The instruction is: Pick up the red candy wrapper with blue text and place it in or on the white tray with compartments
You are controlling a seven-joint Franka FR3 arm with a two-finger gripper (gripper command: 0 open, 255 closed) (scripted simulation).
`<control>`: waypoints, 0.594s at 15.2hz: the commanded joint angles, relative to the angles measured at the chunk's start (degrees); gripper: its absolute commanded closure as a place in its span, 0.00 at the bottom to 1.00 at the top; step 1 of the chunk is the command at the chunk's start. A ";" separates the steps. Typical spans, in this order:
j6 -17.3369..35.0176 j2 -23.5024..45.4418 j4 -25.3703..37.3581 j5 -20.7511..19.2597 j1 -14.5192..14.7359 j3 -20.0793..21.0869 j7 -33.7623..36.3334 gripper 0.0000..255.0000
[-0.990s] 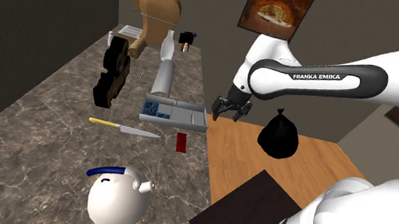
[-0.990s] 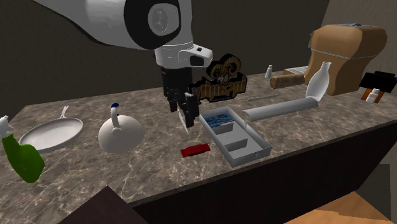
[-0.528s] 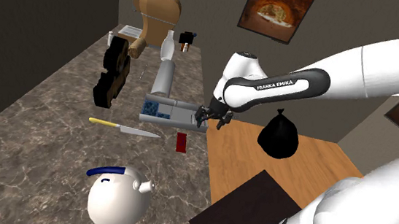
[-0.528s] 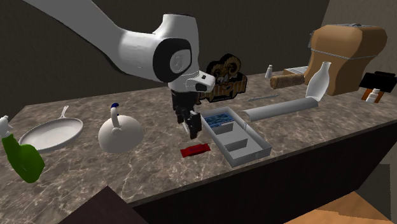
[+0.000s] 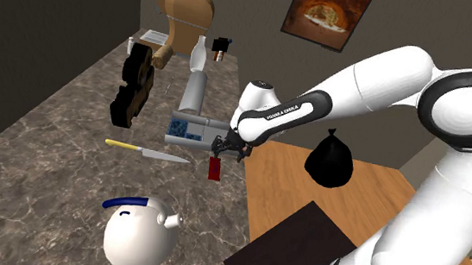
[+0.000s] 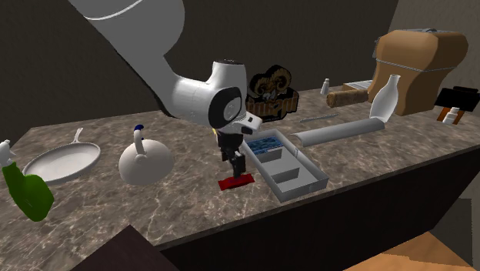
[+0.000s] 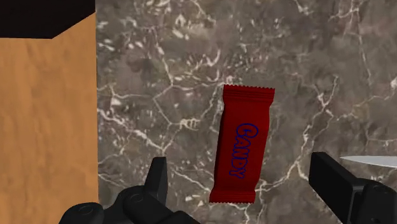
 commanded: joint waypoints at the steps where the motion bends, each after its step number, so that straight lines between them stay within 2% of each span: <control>1: 1.56 5.03 3.31 -0.54 0.38 -0.32 1.50 0.00; 3: 2.99 9.63 6.30 -0.89 0.95 -0.69 2.91 0.00; 9: 6.15 13.74 7.23 -1.45 1.50 -1.18 3.45 0.00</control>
